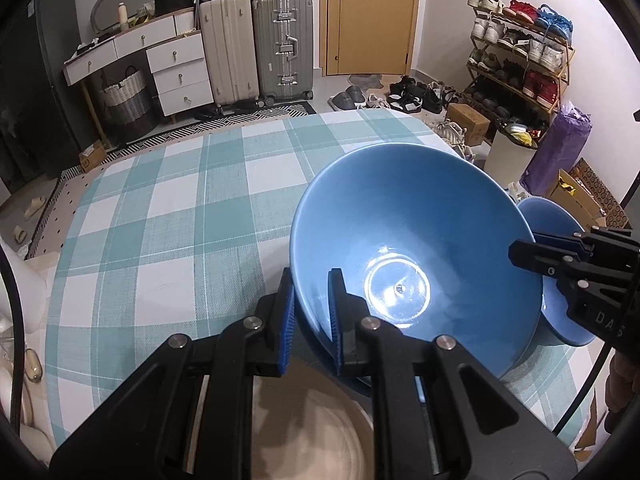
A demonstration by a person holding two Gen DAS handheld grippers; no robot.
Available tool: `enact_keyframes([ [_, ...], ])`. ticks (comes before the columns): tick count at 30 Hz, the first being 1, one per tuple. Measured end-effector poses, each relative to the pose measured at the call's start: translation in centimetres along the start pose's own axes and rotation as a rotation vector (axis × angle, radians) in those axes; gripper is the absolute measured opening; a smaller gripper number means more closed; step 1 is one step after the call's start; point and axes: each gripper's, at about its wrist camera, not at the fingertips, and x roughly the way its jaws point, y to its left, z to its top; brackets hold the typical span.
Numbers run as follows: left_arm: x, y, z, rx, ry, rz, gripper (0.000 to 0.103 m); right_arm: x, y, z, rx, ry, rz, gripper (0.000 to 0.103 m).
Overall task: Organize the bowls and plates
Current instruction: 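Set the held bowl inside the other blue bowl and open both grippers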
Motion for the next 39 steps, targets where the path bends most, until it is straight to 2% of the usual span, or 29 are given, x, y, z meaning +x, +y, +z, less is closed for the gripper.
enact_keyframes([
  [23, 0.7, 0.3, -0.5, 0.008, 0.013, 0.012, 0.012, 0.8, 1.2, -0.4, -0.046, 0.000, -0.058, 0.016],
  [27, 0.6, 0.2, -0.7, 0.016, 0.017, 0.013, 0.013, 0.8, 1.0, -0.3, -0.036, 0.006, -0.042, 0.022],
  [36, 0.5, 0.2, -0.9, 0.018, 0.020, 0.001, 0.014, 0.9, 0.9, 0.0, -0.041, -0.001, -0.070, 0.022],
  [39, 0.6, 0.2, -1.0, 0.019, 0.024, -0.001, 0.014, 0.9, 0.9, -0.1, -0.038, 0.003, -0.054, 0.023],
])
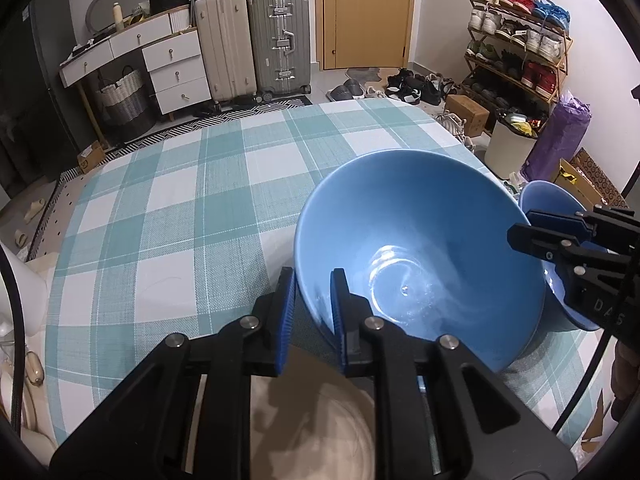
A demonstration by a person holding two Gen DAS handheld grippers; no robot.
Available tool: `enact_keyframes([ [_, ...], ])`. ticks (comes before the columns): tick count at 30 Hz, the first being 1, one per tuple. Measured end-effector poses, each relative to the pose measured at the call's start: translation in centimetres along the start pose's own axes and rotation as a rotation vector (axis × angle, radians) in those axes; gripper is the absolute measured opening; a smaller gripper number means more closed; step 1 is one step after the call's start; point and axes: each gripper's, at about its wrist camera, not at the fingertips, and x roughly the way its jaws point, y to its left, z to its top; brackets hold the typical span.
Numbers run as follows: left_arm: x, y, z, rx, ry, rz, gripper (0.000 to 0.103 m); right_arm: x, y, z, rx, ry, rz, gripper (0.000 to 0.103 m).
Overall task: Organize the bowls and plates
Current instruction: 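Set the held bowl inside the other blue bowl and open both grippers, then move both grippers to the rim of the remaining single blue bowl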
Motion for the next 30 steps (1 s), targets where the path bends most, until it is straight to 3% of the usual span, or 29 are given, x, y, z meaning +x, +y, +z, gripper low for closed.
enact_keyframes([
  [8, -0.1, 0.4, -0.2, -0.012, 0.014, -0.024, 0.016, -0.2, -0.1, 0.0, -0.004, -0.001, 0.015, 0.025],
  [10, -0.2, 0.7, -0.2, -0.020, 0.027, -0.043, 0.018, -0.5, -0.1, -0.1, -0.009, -0.014, 0.018, 0.029],
  [11, -0.3, 0.8, -0.1, -0.026, 0.031, -0.050, 0.020, -0.8, -0.2, -0.1, -0.009, -0.023, 0.027, 0.037],
  [12, -0.5, 1.0, -0.2, -0.034, 0.031, -0.055, 0.026, -1.1, -0.4, -0.2, -0.003, -0.031, 0.041, 0.048],
  [15, -1.6, 1.6, -0.2, -0.055, 0.018, -0.063, 0.047, -2.1, -0.7, -0.3, 0.011, -0.049, 0.080, 0.060],
  [18, -2.8, 1.9, -0.4, -0.058, 0.000, -0.068, 0.060, -3.4, -0.6, -0.5, 0.012, -0.072, 0.106, 0.082],
  [23, -5.3, 2.1, -0.8, -0.052, -0.039, -0.070, 0.079, -5.9, -0.5, -0.9, 0.008, -0.126, 0.127, 0.100],
  [26, -7.1, 2.5, -1.2, -0.068, -0.064, -0.083, 0.084, -6.8, -0.2, -1.2, -0.009, -0.125, 0.102, 0.101],
  [30, -9.2, 2.5, -1.8, -0.080, -0.085, -0.090, 0.102, -8.3, -0.5, -1.9, 0.014, -0.139, 0.074, 0.102],
])
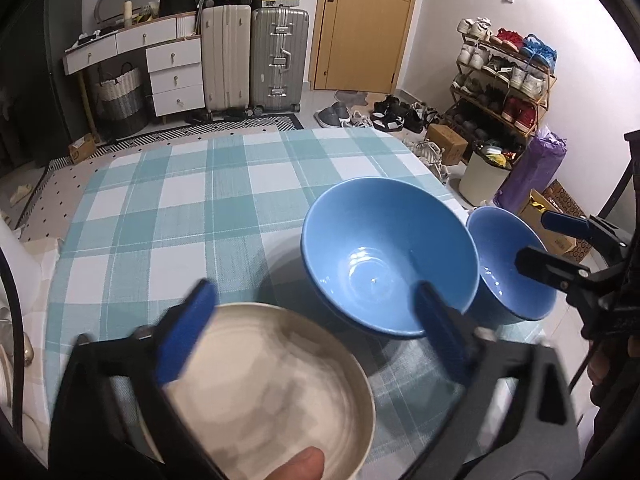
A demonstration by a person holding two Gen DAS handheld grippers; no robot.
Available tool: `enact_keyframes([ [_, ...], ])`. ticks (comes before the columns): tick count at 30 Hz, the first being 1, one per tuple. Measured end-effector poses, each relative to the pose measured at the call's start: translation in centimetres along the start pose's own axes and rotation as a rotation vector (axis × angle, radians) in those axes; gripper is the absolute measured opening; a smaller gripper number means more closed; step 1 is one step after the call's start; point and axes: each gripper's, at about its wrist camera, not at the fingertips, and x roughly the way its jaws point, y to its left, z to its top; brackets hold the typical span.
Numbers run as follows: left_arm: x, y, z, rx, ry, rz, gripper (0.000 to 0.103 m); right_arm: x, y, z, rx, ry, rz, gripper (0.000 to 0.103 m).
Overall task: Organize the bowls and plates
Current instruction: 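Move both grippers to the rim of the remaining single blue bowl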
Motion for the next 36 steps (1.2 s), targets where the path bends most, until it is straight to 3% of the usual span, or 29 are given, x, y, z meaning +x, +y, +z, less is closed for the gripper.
enact_keyframes([
  [10, -4.7, -2.0, -1.2, 0.002, -0.056, 0.003, 0.102, -5.2, -1.1, -0.8, 0.046, -0.062, 0.007, 0.102],
  [17, -5.6, -5.3, -1.7, 0.039, -0.048, -0.022, 0.102, -7.9, -2.8, -1.6, 0.085, -0.071, 0.004, 0.102],
  [36, -1.5, -12.5, -2.1, 0.039, 0.049, -0.104, 0.102, -11.0, -9.3, -5.9, 0.167, -0.071, -0.062, 0.102],
])
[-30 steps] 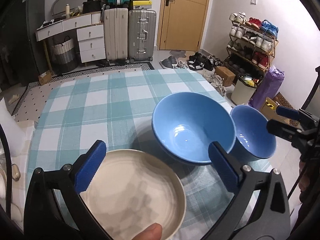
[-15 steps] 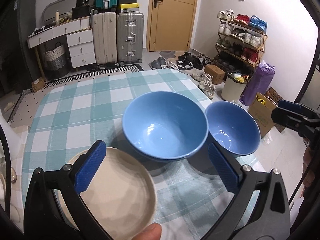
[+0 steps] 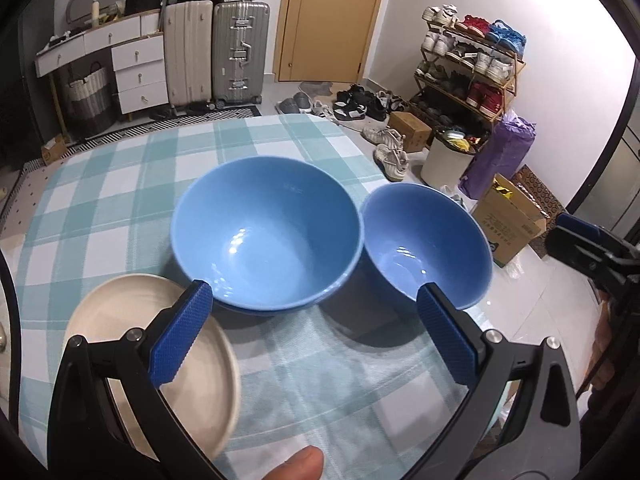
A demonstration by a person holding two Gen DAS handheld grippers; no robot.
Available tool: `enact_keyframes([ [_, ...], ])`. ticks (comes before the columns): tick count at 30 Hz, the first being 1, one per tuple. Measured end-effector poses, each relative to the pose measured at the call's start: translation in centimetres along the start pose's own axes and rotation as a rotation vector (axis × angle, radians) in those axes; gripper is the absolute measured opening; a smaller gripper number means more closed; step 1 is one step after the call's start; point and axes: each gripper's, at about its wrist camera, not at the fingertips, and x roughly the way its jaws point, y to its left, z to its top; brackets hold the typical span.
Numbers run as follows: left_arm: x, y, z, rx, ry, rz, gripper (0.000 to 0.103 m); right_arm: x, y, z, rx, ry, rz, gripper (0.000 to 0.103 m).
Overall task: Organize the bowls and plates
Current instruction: 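Move both grippers to the rim of the remaining single blue bowl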
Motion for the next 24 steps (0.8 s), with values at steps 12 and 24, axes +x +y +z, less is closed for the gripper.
enact_keyframes([
  [12, 1.9, -3.5, -1.3, 0.039, 0.000, -0.014, 0.102, -0.1, -2.6, -0.8, 0.020, -0.001, -0.028, 0.102],
  [24, 4.3, -4.7, -2.0, 0.021, 0.066, -0.131, 0.071, 0.9, -5.1, -2.2, 0.043, 0.025, -0.048, 0.102],
])
